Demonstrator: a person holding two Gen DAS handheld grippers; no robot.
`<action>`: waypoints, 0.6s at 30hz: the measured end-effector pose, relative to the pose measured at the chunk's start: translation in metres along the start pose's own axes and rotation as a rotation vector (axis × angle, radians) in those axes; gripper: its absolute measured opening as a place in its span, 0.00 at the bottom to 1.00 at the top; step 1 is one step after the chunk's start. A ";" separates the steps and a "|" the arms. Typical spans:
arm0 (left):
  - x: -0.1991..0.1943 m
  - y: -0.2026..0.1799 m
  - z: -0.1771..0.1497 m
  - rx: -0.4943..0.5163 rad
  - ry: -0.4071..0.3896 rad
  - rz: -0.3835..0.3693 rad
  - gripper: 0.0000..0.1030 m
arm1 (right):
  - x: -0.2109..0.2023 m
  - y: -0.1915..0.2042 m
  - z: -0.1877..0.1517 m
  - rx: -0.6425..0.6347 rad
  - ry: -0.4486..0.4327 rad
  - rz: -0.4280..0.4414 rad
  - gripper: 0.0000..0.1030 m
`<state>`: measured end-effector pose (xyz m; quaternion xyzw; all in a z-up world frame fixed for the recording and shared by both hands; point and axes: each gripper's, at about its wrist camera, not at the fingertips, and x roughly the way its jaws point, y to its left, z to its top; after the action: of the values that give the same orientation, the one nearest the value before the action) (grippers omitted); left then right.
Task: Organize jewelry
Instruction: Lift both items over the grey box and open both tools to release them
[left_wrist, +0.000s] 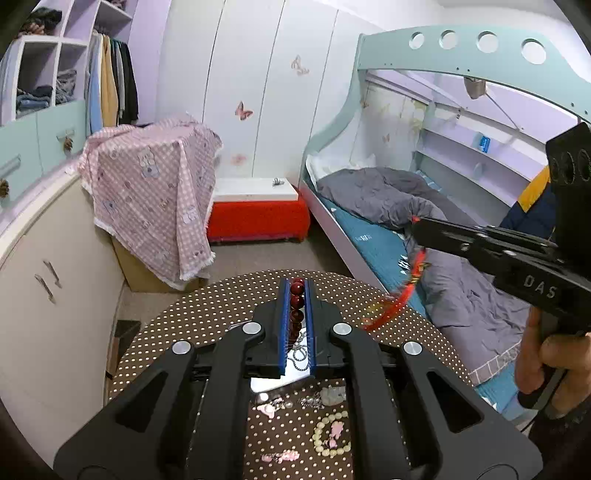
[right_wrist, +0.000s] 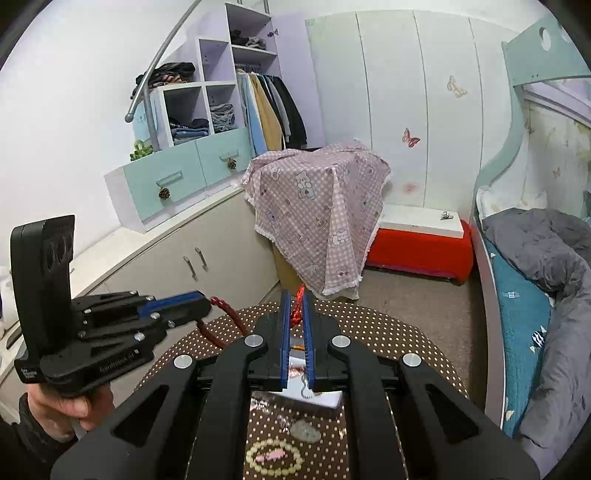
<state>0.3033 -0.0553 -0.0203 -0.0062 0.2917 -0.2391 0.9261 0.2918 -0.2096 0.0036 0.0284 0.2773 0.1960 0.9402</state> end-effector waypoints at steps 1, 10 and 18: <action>0.004 0.000 0.000 0.001 0.007 0.002 0.08 | 0.005 -0.001 0.001 0.004 0.007 0.001 0.05; 0.044 0.018 -0.009 -0.021 0.135 0.184 0.78 | 0.056 -0.040 -0.020 0.162 0.111 -0.023 0.83; 0.002 0.029 -0.026 -0.076 0.007 0.249 0.95 | 0.024 -0.054 -0.032 0.218 0.047 -0.095 0.92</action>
<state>0.3030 -0.0268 -0.0476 -0.0044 0.3025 -0.1112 0.9466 0.3121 -0.2518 -0.0439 0.1129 0.3198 0.1204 0.9330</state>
